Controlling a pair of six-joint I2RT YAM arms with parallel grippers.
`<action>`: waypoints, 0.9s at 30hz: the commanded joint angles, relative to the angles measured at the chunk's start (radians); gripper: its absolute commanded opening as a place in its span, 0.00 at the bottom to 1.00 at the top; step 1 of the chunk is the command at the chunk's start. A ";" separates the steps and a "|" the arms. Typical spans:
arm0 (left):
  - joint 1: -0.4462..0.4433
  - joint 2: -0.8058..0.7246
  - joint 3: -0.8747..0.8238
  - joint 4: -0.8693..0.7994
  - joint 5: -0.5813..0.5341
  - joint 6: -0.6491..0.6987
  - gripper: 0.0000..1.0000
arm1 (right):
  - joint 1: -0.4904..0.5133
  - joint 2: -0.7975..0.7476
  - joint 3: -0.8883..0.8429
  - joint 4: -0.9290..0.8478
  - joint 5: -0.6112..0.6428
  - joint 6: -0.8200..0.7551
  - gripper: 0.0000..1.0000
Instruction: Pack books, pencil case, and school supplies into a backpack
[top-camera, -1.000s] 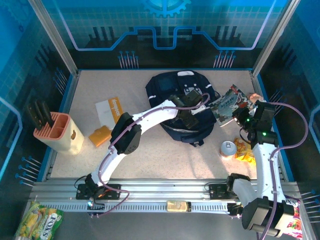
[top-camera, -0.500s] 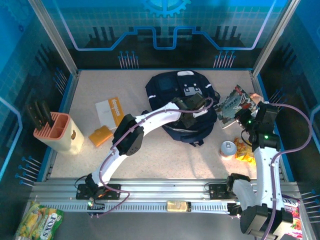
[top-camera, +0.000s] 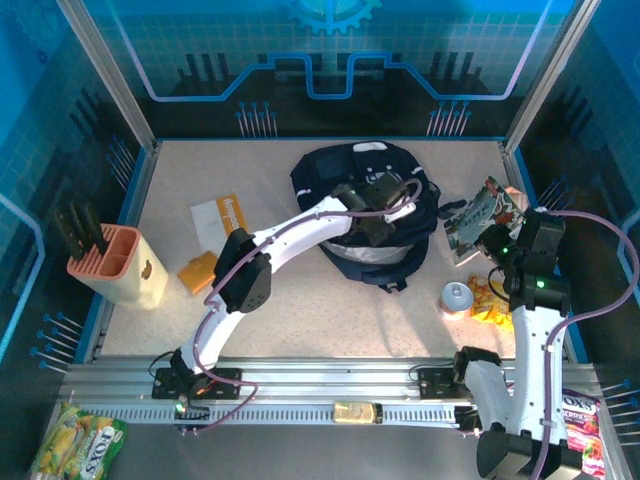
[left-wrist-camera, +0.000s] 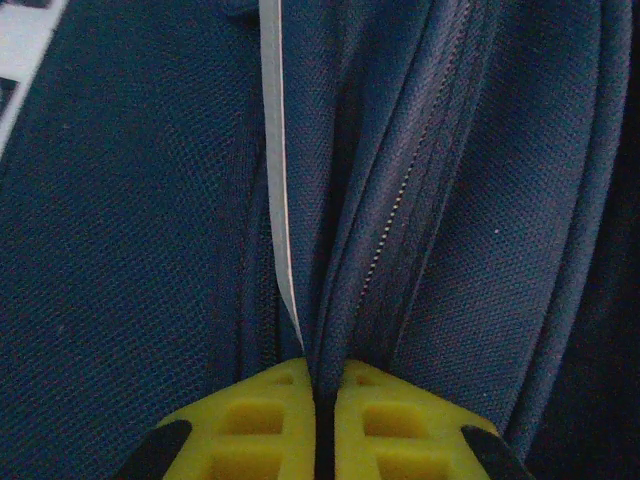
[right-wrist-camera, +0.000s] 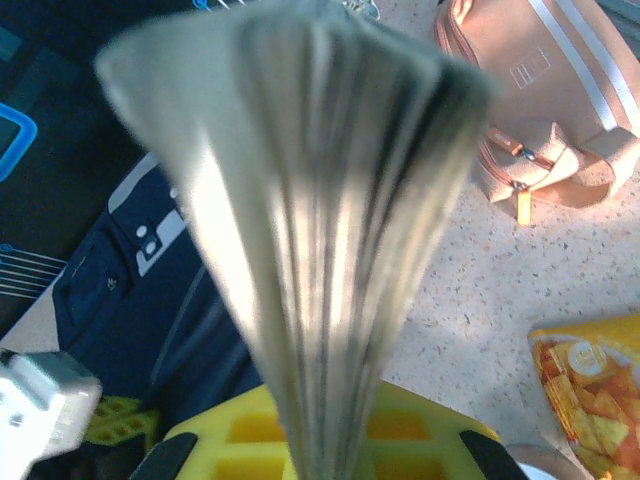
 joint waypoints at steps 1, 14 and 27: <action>0.019 -0.121 -0.003 0.049 0.083 -0.071 0.09 | -0.019 -0.030 0.039 -0.057 -0.015 -0.013 0.00; 0.075 -0.239 -0.068 0.297 0.080 -0.194 0.02 | -0.018 -0.059 0.014 -0.005 -0.210 0.062 0.00; 0.088 -0.259 -0.076 0.442 0.043 -0.240 0.01 | 0.011 -0.057 -0.198 0.363 -0.470 0.412 0.00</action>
